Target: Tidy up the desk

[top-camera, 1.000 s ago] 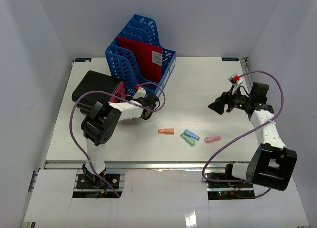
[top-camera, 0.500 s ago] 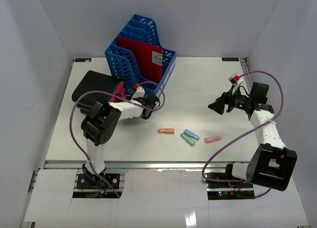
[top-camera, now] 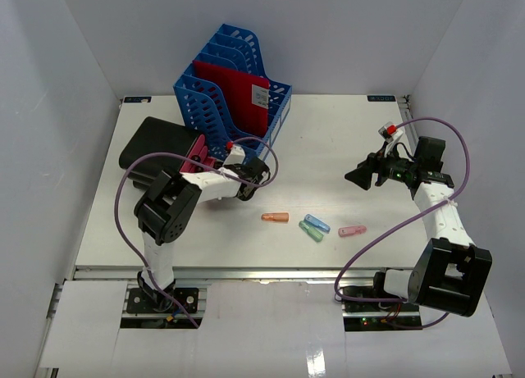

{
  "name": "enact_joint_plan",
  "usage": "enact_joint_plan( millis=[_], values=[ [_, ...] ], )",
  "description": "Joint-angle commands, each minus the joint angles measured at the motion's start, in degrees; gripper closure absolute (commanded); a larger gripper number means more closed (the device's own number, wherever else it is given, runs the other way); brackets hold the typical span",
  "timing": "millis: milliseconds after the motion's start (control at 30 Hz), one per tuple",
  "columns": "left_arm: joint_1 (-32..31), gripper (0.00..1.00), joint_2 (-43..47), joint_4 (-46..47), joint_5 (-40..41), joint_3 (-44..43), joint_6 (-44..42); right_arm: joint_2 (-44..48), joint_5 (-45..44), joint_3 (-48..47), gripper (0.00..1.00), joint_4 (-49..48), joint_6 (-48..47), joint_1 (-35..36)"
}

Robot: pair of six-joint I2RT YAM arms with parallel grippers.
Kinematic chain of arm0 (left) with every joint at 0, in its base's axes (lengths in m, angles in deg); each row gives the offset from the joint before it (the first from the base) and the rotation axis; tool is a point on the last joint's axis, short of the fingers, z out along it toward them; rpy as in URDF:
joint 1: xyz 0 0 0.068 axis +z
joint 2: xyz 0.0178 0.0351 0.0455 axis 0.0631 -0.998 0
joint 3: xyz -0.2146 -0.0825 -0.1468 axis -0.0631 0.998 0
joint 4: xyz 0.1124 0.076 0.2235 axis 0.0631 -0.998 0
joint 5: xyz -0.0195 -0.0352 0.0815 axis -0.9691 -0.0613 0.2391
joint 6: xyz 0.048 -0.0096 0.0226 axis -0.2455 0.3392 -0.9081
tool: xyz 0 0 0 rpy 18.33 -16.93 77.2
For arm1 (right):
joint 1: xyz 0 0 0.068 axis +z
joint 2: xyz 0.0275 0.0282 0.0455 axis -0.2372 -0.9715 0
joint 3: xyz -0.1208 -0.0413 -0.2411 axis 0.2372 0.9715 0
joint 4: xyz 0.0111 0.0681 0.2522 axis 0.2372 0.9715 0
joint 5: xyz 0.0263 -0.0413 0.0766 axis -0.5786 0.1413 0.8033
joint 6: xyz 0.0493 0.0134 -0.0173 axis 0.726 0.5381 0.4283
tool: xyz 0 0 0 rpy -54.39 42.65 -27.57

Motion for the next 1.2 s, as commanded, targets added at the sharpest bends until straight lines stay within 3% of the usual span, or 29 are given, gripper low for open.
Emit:
enact_joint_plan(
  millis=[0,267,767,833,967,1167],
  values=[
    [-4.55,0.87,3.19,-4.26,-3.98,-2.91,6.27,0.59,0.49,-0.61,0.22,0.23,-0.41,0.08],
    [-8.06,0.87,2.54,-9.63,-6.24,-5.08,13.07,0.81,0.58,-0.78,0.22,0.23,-0.48,0.08],
    [-9.92,0.86,1.69,-11.21,-7.93,-8.73,14.26,1.11,0.75,-0.78,0.22,0.23,-0.48,0.08],
    [-9.89,0.82,1.36,-12.09,-7.62,-9.09,14.70,1.16,0.75,-0.78,0.22,0.23,-0.56,0.08],
    [-10.08,0.63,3.23,-12.93,-9.49,-9.48,15.45,1.25,0.75,-0.84,0.22,0.47,-1.04,0.02],
    [-11.96,0.42,11.08,-7.16,-16.30,-6.03,9.07,1.07,0.93,-0.96,0.22,1.11,-1.76,0.01]
  ],
)
